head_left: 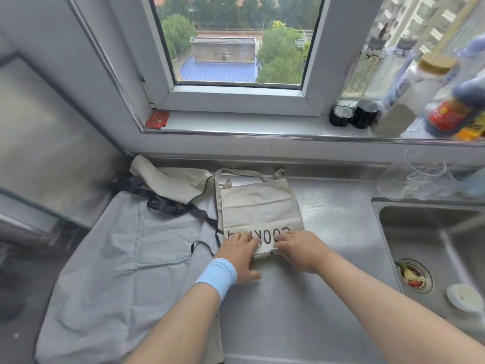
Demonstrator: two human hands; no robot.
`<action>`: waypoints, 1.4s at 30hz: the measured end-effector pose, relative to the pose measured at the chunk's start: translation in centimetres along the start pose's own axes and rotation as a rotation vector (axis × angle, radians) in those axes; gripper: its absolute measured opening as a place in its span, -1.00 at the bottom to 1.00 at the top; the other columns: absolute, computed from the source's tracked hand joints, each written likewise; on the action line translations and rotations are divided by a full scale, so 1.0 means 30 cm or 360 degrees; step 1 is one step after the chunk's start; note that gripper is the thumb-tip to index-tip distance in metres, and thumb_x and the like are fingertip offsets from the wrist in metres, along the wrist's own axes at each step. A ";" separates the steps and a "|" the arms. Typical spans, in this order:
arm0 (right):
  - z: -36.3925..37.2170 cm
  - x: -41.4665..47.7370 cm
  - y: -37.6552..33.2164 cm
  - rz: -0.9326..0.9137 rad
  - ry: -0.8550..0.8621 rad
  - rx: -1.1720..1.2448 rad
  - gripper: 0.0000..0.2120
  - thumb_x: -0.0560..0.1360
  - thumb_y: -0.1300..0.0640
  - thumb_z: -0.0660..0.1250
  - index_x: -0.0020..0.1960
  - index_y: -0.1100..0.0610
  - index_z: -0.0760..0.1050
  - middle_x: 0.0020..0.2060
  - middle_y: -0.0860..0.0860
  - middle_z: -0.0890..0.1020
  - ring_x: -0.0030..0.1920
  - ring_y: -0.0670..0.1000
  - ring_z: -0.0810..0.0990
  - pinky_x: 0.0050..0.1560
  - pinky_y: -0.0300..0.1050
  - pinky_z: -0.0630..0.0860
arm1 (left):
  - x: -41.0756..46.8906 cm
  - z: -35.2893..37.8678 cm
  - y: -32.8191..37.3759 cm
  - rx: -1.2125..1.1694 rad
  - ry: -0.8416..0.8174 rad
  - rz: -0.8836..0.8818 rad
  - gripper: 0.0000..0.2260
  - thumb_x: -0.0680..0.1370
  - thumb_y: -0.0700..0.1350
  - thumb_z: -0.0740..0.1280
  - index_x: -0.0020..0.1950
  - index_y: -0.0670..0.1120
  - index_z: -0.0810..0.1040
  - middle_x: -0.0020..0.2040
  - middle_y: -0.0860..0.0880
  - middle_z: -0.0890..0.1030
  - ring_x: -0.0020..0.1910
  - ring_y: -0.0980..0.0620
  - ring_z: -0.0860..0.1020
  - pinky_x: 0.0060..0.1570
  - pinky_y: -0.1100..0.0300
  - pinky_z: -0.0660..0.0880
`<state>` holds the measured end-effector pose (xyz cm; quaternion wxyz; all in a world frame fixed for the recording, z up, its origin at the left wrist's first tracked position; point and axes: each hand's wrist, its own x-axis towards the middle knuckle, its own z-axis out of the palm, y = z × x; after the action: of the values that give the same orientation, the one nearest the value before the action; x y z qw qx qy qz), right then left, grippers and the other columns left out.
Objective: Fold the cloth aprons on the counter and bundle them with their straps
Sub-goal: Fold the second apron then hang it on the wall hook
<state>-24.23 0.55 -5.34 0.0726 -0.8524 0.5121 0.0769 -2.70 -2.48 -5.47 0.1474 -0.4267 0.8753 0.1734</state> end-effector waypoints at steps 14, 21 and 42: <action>-0.133 -0.080 -0.117 0.0564 -0.0786 0.0987 -0.49 0.15 -0.35 0.46 0.01 -0.14 0.57 0.01 -0.14 0.61 0.06 -0.04 0.59 0.03 -0.07 0.55 | -0.097 -0.090 0.040 -0.0395 -0.0588 -0.0171 -0.89 0.49 0.02 0.31 -0.20 0.03 0.52 -0.24 0.00 0.52 -0.23 -0.06 0.46 -0.22 0.22 0.36; -0.170 -0.030 -0.025 0.0626 -0.0633 0.0696 -0.92 0.34 0.07 0.25 -0.29 0.06 0.40 -0.35 -0.03 0.52 -0.25 0.07 0.51 -0.34 -0.16 0.37 | -0.036 -0.201 -0.017 -0.0665 -0.0446 -0.0253 -0.81 0.47 0.06 0.38 -0.16 -0.06 0.56 -0.28 -0.01 0.51 -0.28 -0.03 0.46 -0.35 0.26 0.39; -0.056 0.266 0.213 0.0687 -0.0262 0.0246 -0.70 0.51 -0.18 0.28 0.02 0.04 0.46 -0.03 0.06 0.61 -0.05 0.15 0.62 -0.17 -0.05 0.46 | 0.194 -0.069 -0.046 -0.0020 0.0651 -0.0147 -0.54 0.21 -0.14 0.48 0.11 -0.01 0.58 0.15 -0.04 0.57 0.10 -0.10 0.56 -0.01 0.09 0.52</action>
<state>-26.09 -9.65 -5.61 0.1610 -0.7060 0.6790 0.1205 -5.28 -8.20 -6.23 -0.0284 -0.4937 0.8653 0.0817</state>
